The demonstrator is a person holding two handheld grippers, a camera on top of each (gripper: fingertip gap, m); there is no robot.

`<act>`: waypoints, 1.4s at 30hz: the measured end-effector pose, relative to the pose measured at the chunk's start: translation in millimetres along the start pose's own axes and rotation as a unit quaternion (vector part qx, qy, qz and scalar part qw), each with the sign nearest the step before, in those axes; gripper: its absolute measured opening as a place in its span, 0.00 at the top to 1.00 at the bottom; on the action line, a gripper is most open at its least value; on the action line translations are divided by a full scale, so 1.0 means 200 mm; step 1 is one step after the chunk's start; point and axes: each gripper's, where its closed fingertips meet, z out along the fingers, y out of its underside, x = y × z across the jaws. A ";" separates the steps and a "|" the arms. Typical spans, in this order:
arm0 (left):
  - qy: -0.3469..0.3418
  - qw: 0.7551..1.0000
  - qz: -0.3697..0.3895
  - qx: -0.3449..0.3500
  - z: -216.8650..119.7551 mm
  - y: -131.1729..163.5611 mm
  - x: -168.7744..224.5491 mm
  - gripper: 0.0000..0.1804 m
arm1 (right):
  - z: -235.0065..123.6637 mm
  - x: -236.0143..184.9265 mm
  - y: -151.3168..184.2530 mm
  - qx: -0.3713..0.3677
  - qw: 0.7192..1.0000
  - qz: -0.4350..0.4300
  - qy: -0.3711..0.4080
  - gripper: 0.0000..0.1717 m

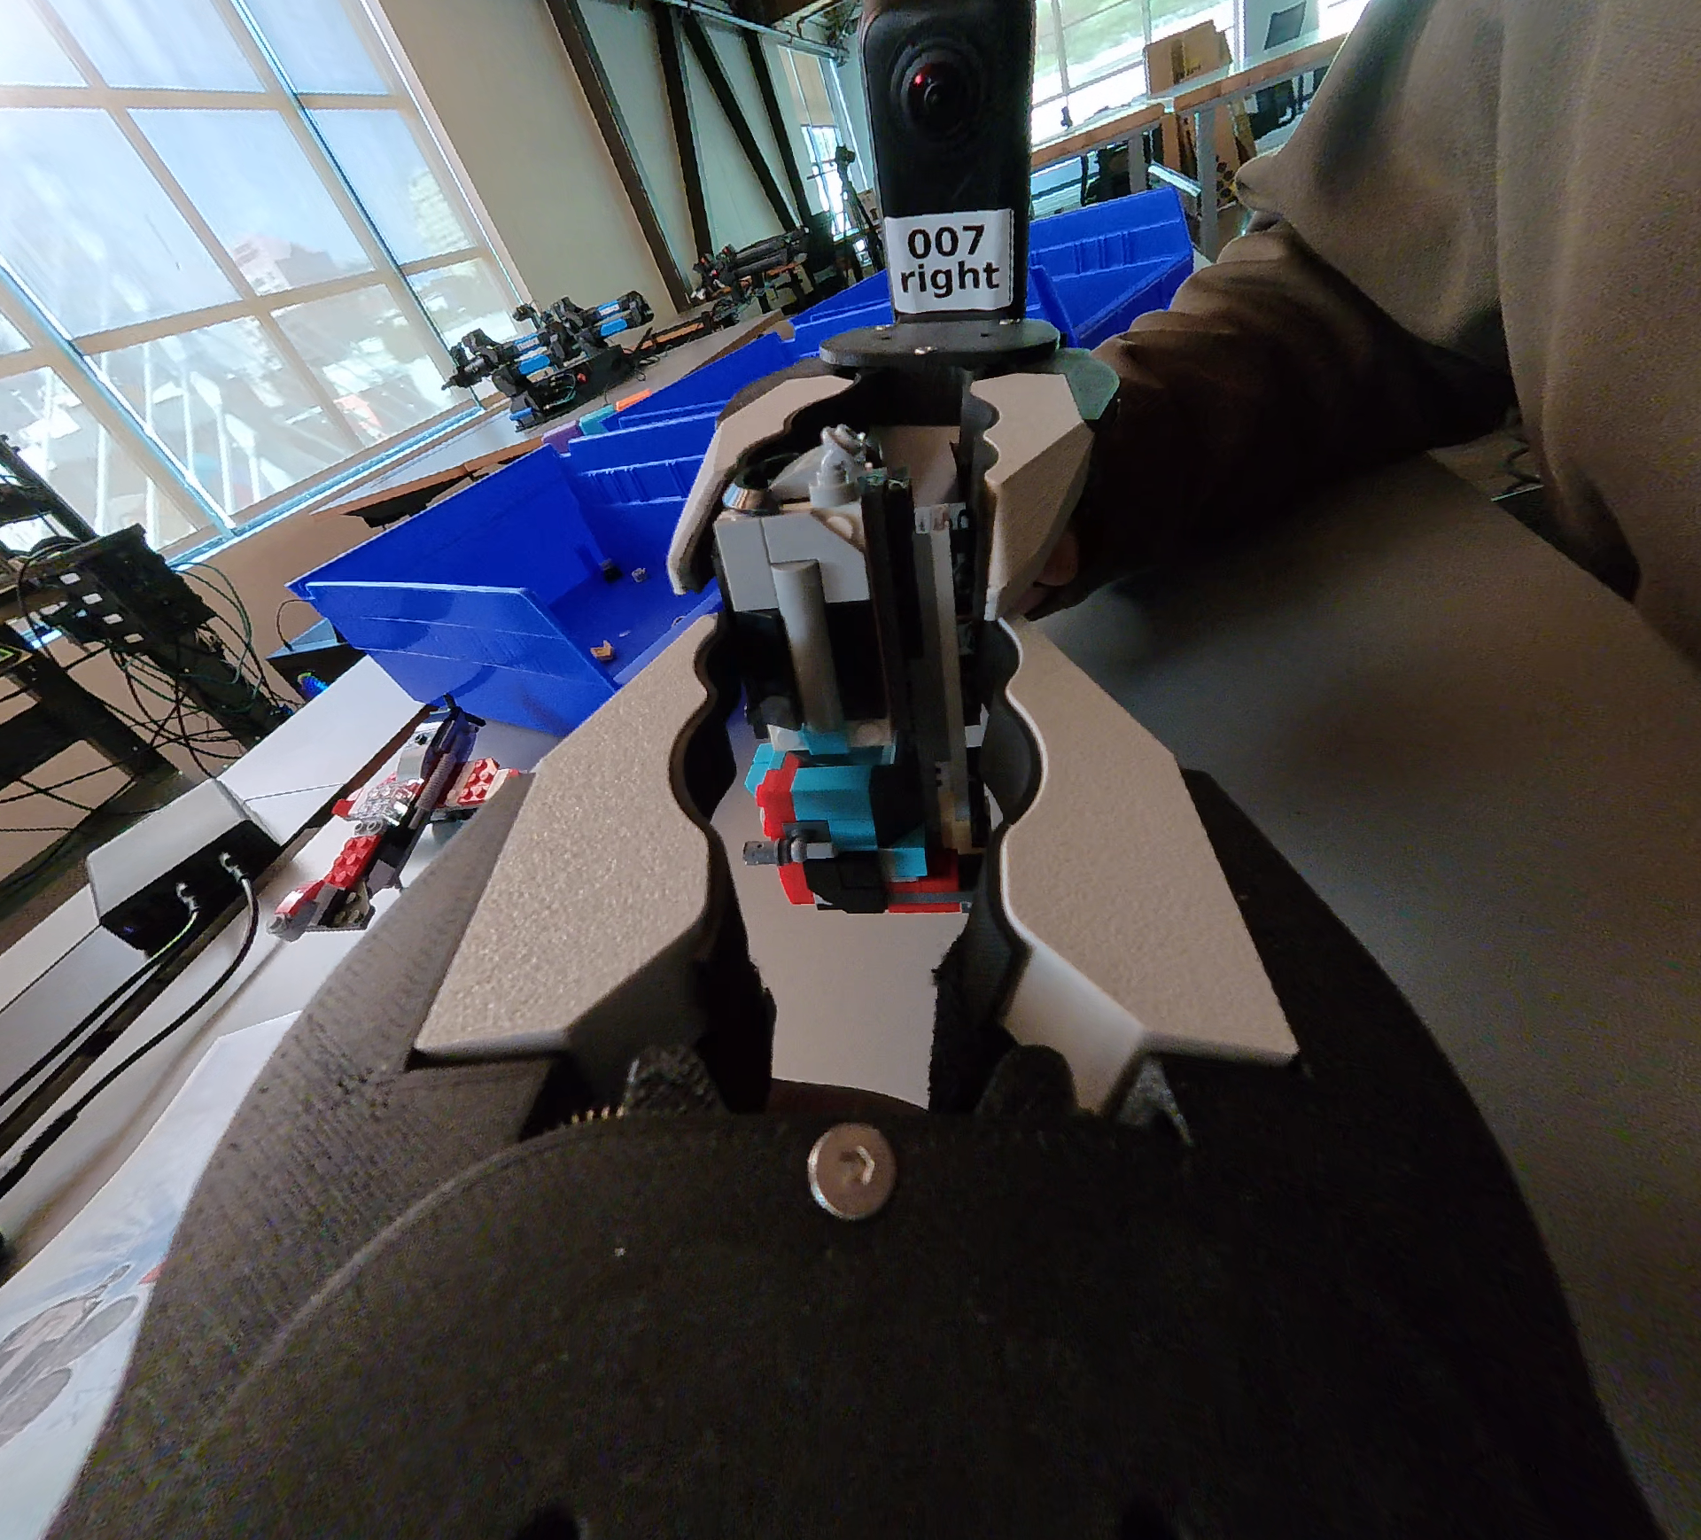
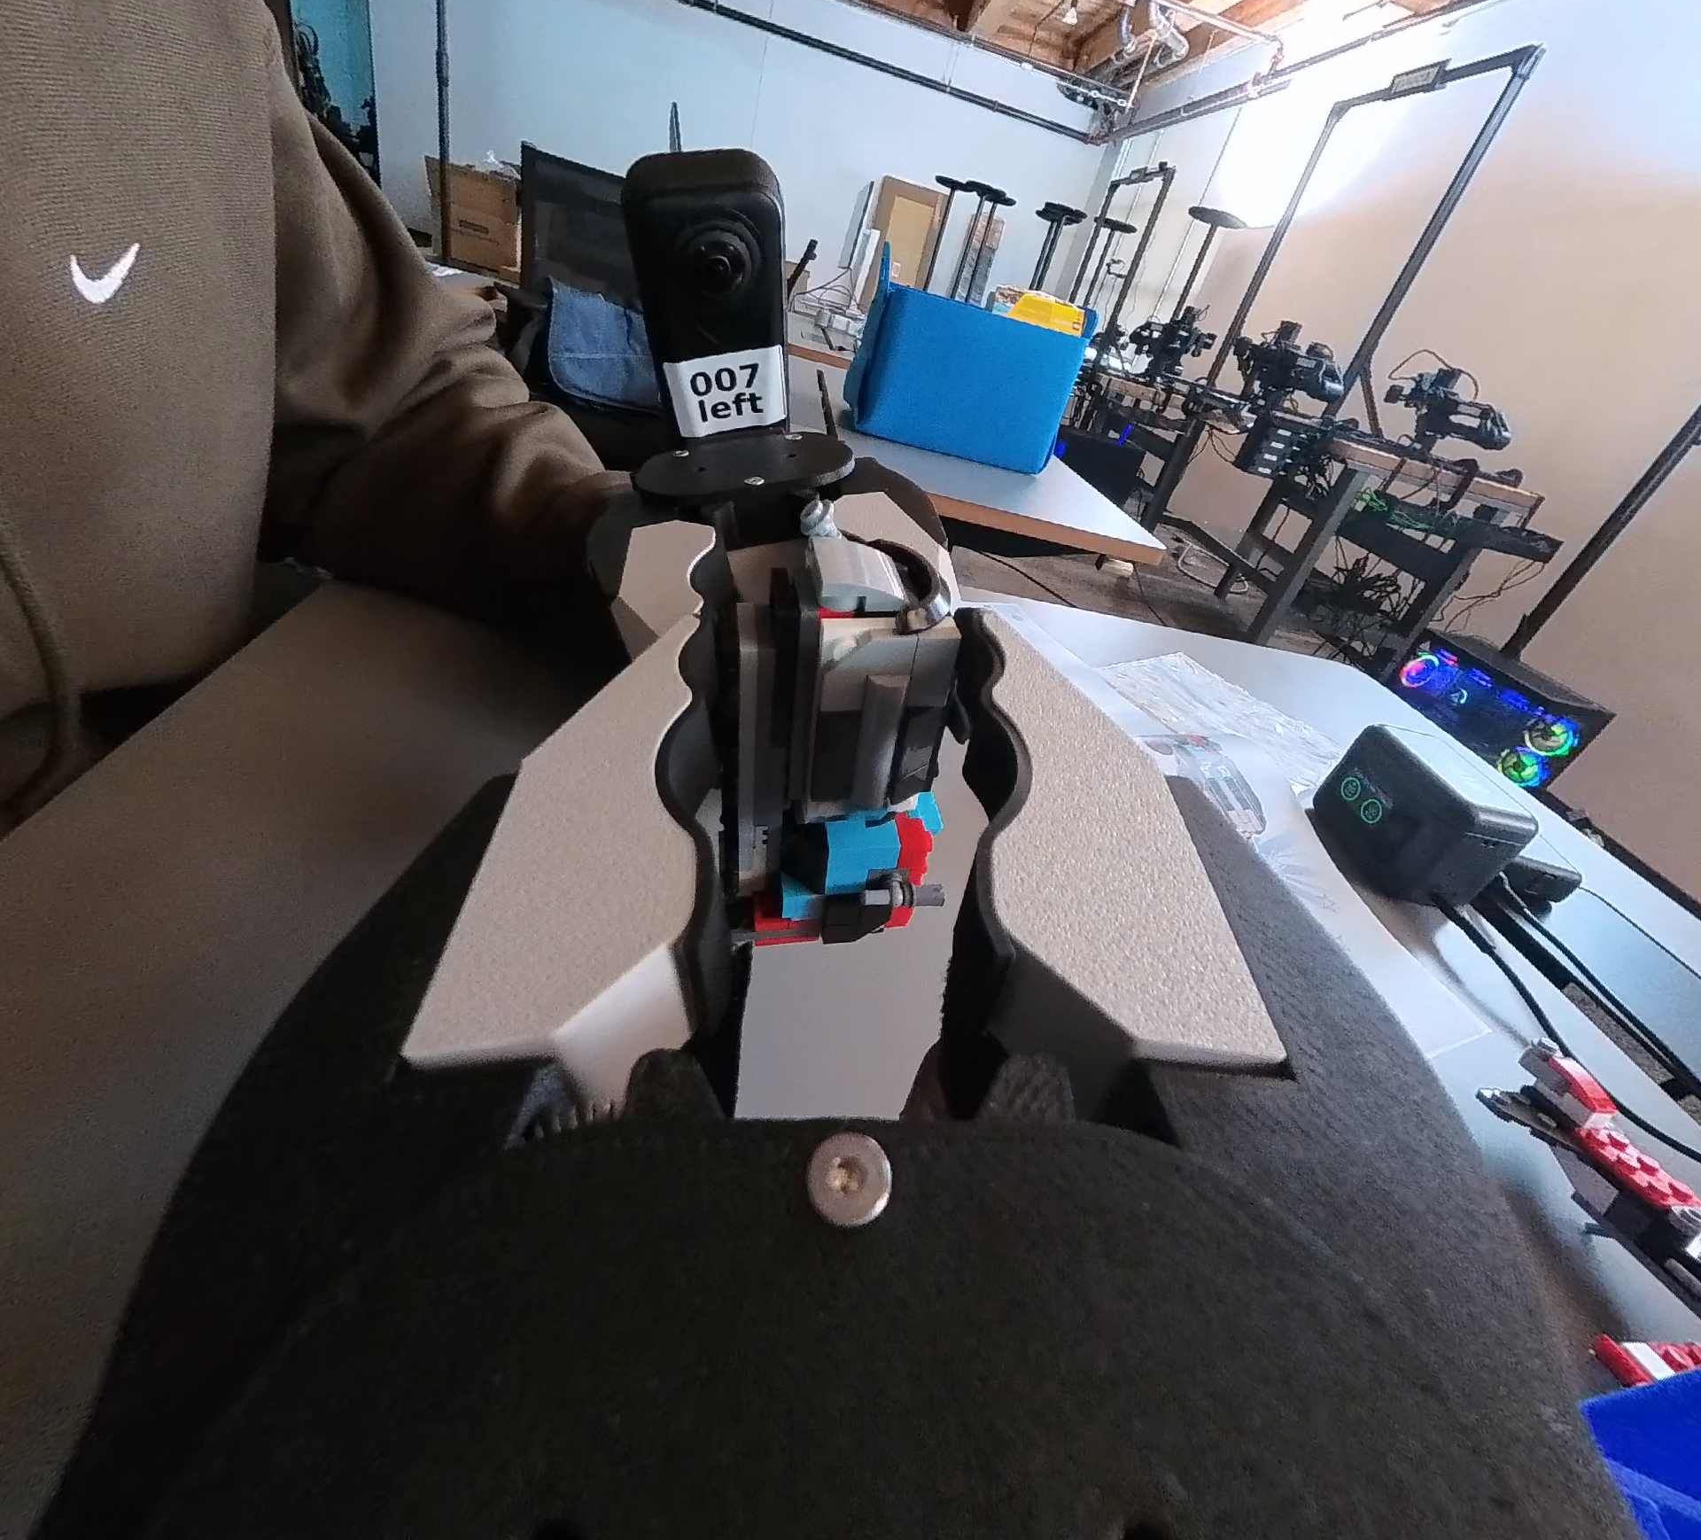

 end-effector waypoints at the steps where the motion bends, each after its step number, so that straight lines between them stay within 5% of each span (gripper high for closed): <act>1: 0.000 1.000 -0.001 0.001 0.00 0.00 0.00 0.71 | 0.00 0.00 0.00 0.000 1.000 0.000 0.000 0.70; 16: 0.004 1.000 -0.001 -0.005 0.00 0.01 0.00 0.71 | 0.00 0.00 0.01 0.003 1.000 0.000 -0.001 0.71; 29: -0.019 0.990 0.041 -0.132 -0.01 0.22 -0.06 0.71 | -0.02 0.05 0.14 -0.073 0.996 -0.042 0.014 0.65; 42: 0.012 0.982 0.050 -0.181 -0.02 0.30 -0.02 0.70 | -0.04 0.02 0.28 -0.157 0.984 -0.080 -0.011 0.65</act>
